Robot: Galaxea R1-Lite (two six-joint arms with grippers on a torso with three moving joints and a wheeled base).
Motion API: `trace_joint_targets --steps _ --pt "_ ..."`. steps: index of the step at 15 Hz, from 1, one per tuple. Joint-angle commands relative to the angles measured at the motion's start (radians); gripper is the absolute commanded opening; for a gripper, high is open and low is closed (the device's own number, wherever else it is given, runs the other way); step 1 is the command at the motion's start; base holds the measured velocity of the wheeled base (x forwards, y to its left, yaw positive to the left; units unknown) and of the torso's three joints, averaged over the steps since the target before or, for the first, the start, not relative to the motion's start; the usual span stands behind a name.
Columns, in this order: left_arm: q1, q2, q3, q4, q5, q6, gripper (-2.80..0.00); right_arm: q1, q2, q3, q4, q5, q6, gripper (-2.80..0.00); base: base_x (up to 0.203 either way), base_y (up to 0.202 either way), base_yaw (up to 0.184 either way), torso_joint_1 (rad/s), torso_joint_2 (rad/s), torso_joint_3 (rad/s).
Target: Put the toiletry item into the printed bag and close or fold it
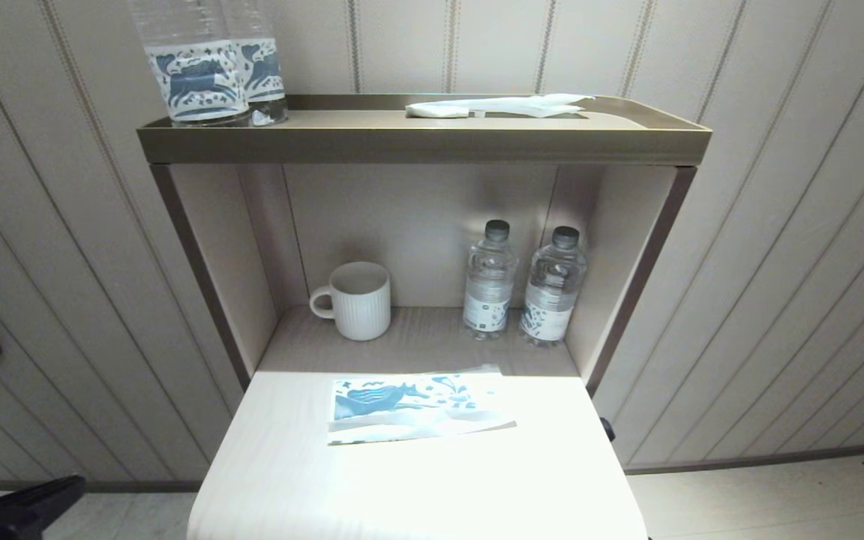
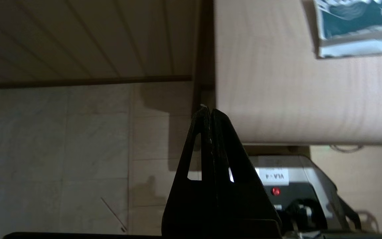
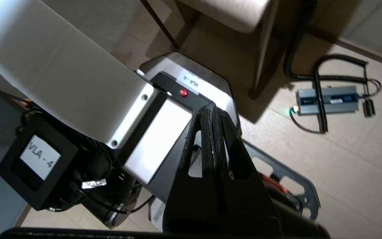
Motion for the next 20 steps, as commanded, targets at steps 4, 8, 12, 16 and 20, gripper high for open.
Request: trace_joint_targets --steps 4,8,12,16,20 --pt "0.295 -0.271 0.054 0.08 0.056 -0.006 -2.8 -0.017 -0.174 0.065 0.052 -0.142 0.037 -2.8 0.0 0.0 0.0 0.0 0.0 0.0" --pt "0.599 -0.541 0.116 0.104 -0.023 0.245 -2.8 -0.104 -0.335 0.103 0.042 -0.244 0.037 -2.8 0.0 0.0 0.0 0.0 0.0 0.0" --pt "0.793 -0.65 0.253 0.023 -0.319 0.428 -2.8 -0.11 -0.41 0.204 -0.046 -0.323 0.057 -2.8 0.0 0.0 0.0 0.0 0.0 0.0" --pt "0.763 -0.731 0.427 -0.158 -0.457 0.459 -2.8 -0.104 -0.541 0.344 -0.179 -0.414 0.09 -2.8 0.0 0.0 0.0 0.0 0.0 0.0" --pt "0.759 -0.877 0.496 -0.284 -0.482 0.618 -2.8 -0.104 -0.541 0.615 -0.727 -0.46 0.069 -2.8 0.0 0.0 0.0 0.0 0.0 0.0"
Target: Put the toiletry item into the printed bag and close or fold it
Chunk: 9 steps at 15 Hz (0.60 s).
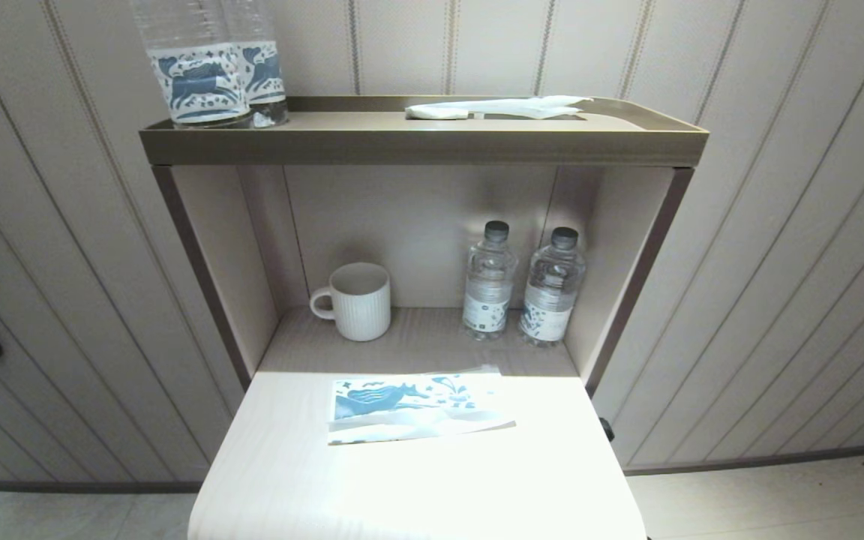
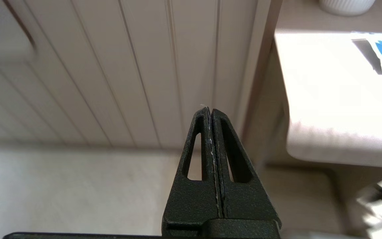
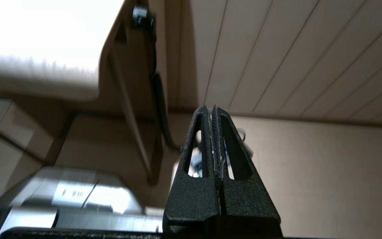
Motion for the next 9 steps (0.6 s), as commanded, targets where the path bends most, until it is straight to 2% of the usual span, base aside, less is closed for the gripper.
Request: trace_joint_targets --steps 1,2,3,4,5,7,8,9 --pt "-0.002 -0.07 0.06 -0.104 0.036 0.077 -2.8 0.0 -0.007 0.142 -0.353 -0.025 -0.026 -2.8 0.0 0.0 0.0 0.0 0.0 0.0" --pt "-0.002 -0.069 0.105 -0.189 0.042 0.095 -2.8 0.001 -0.007 0.175 -0.42 -0.038 -0.049 -2.8 0.0 0.0 0.0 0.0 0.0 0.0" --pt "-0.002 -0.069 0.121 -0.255 0.034 0.118 -2.8 0.001 -0.007 0.182 -0.433 -0.04 -0.06 -2.8 0.0 0.0 0.0 0.0 0.0 0.0" --pt "-0.002 -0.069 0.125 -0.28 0.027 0.128 -2.8 0.001 -0.007 0.196 -0.468 -0.042 -0.059 -2.8 0.0 0.0 0.0 0.0 0.0 0.0" --pt "-0.002 -0.069 0.125 -0.325 0.051 0.124 -2.8 0.0 -0.007 0.202 -0.491 -0.045 -0.055 -2.8 0.0 0.0 0.0 0.0 0.0 0.0" --pt "-0.002 -0.069 0.125 -0.476 0.085 0.122 -2.8 0.001 -0.007 0.203 -0.423 -0.02 -0.049 -2.8 0.0 0.0 0.0 0.0 0.0 0.0" --pt "-0.002 -0.069 0.125 -0.47 0.087 0.12 -2.8 0.002 -0.007 0.199 -0.368 0.003 -0.047 -2.8 0.0 0.0 0.0 0.0 0.0 0.0" --pt "-0.002 -0.069 0.125 -0.382 0.083 0.116 -2.8 0.002 -0.007 0.201 -0.386 0.004 -0.038 -2.8 0.0 0.0 0.0 0.0 0.0 0.0"
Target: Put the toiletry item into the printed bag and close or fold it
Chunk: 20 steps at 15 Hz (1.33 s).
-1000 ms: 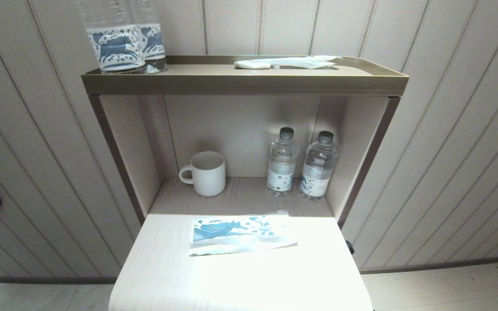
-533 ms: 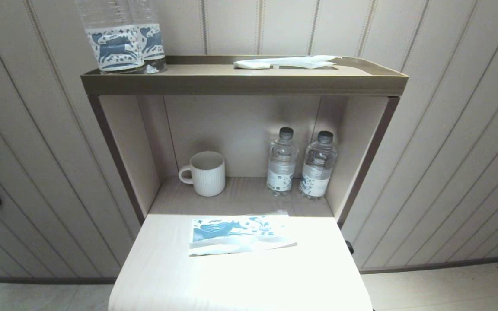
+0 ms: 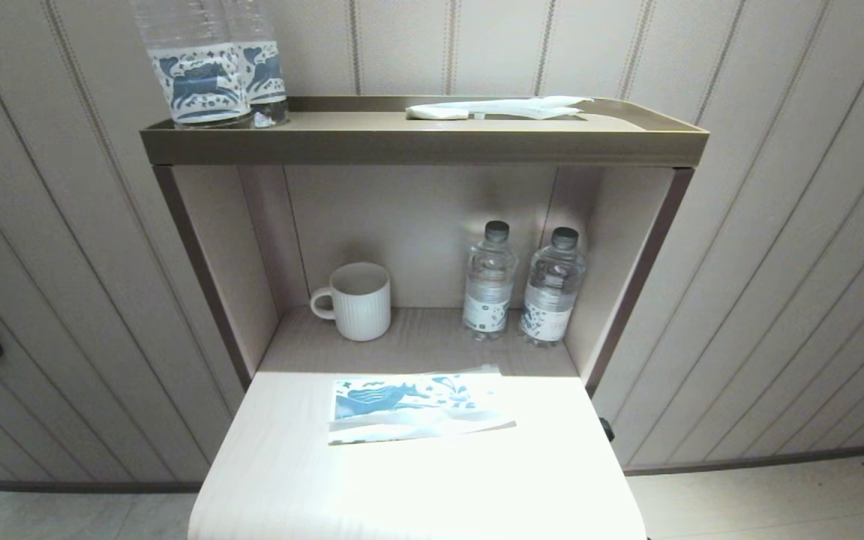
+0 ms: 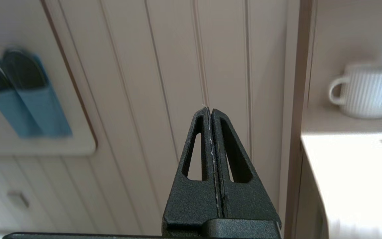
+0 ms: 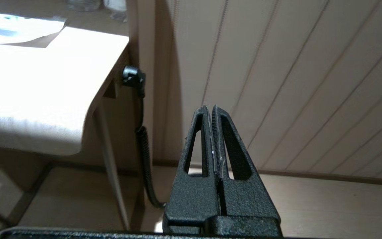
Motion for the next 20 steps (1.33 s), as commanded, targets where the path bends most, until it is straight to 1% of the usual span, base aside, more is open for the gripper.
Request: trace_joint_targets --steps 1,2,3,7,9,11,14,15,17,18,20 --pt "0.0 0.002 0.001 0.149 -0.024 -0.006 -2.8 0.001 0.0 0.004 -0.016 -0.001 0.024 -2.8 0.0 0.0 0.0 0.0 0.0 0.0" --pt "0.0 0.002 0.001 0.179 -0.062 -0.01 -2.8 0.001 0.0 0.004 -0.016 -0.011 0.06 -2.8 0.0 0.0 0.0 0.0 0.0 0.0" --pt "0.0 0.003 0.001 0.187 -0.063 -0.012 -2.8 -0.001 0.0 0.004 -0.016 -0.024 0.082 -2.8 0.0 0.0 0.0 0.0 0.0 0.0" --pt "-0.001 0.002 0.001 0.187 -0.063 -0.01 -2.8 0.0 0.0 0.004 -0.016 -0.021 0.079 -2.8 0.0 0.0 0.0 0.0 0.0 0.0" --pt "0.0 0.002 0.001 0.191 -0.071 -0.006 -2.8 0.001 0.0 0.004 -0.019 -0.021 0.062 -2.8 0.0 0.0 0.0 0.0 0.0 0.0" --pt "0.0 0.002 0.001 0.189 -0.085 -0.006 -2.8 0.001 0.0 0.001 -0.015 -0.021 0.069 -2.8 0.0 0.0 0.0 0.0 0.0 0.0" --pt "0.0 0.002 0.001 0.187 -0.088 0.001 -2.8 0.001 0.0 0.004 -0.02 -0.021 0.077 -2.8 0.0 0.0 0.0 0.0 0.0 0.0" --pt "0.0 0.003 0.001 0.19 -0.12 -0.001 -2.8 0.001 0.0 0.002 -0.021 -0.021 0.077 -2.8 0.0 0.0 0.0 0.0 0.0 0.0" --pt "-0.001 0.002 0.001 0.189 -0.254 -0.04 -2.8 0.001 0.0 -0.001 -0.013 -0.018 0.074 -2.8 0.0 0.0 0.0 0.0 0.0 0.0" --pt "-0.001 0.003 0.001 0.187 -0.229 -0.061 -2.8 0.001 0.0 0.002 -0.019 -0.019 0.079 -2.8 0.0 0.0 0.0 0.0 0.0 0.0" --pt "-0.001 0.003 0.001 0.195 -0.209 -0.07 -2.8 0.001 0.0 0.002 -0.019 -0.02 0.09 -2.8 0.0 0.0 0.0 0.0 0.0 0.0"
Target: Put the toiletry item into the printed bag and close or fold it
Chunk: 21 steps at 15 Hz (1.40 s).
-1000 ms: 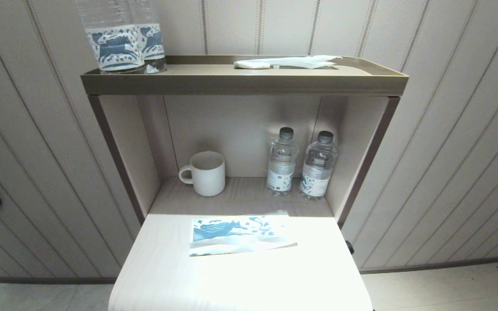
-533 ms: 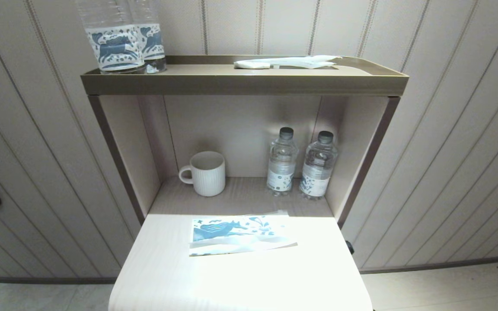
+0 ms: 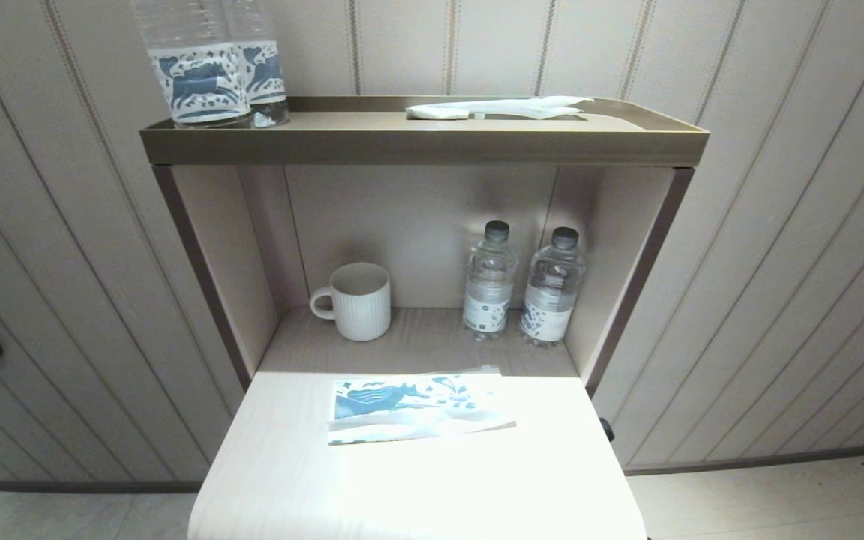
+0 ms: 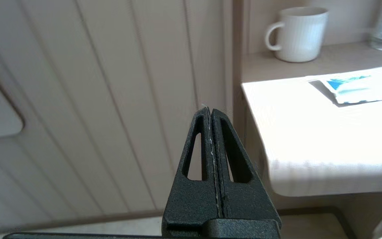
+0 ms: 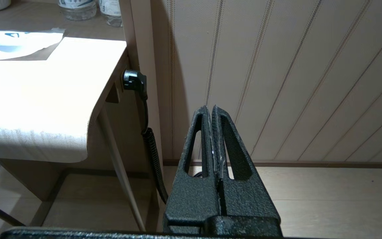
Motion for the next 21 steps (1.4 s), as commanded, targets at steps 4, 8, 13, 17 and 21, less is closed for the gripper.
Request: trace_joint_targets --steps 4,8,13,17,21 --pt "0.0 0.003 -0.014 0.184 0.004 -0.003 -2.8 -0.001 0.0 0.0 0.0 0.002 0.002 -2.8 0.0 0.0 0.0 0.0 0.0 0.0" --pt "0.0 0.003 -0.036 0.233 -0.005 -0.005 -2.8 -0.002 0.0 0.0 0.0 0.0 0.002 -2.8 0.0 0.0 0.0 0.0 0.0 0.0" --pt "0.0 0.001 -0.036 0.231 0.004 -0.048 -2.8 -0.002 0.0 0.0 0.0 0.0 0.003 -2.8 0.0 0.0 0.0 0.0 0.0 0.0" --pt "0.0 0.001 -0.036 0.231 0.004 -0.048 -2.8 -0.002 0.0 0.0 0.0 0.0 0.003 -2.8 0.0 0.0 0.0 0.0 0.0 0.0" --pt "0.0 0.001 -0.036 0.231 0.004 -0.048 -2.8 -0.002 0.0 0.0 0.0 0.0 0.003 -2.8 0.0 0.0 0.0 0.0 0.0 0.0"
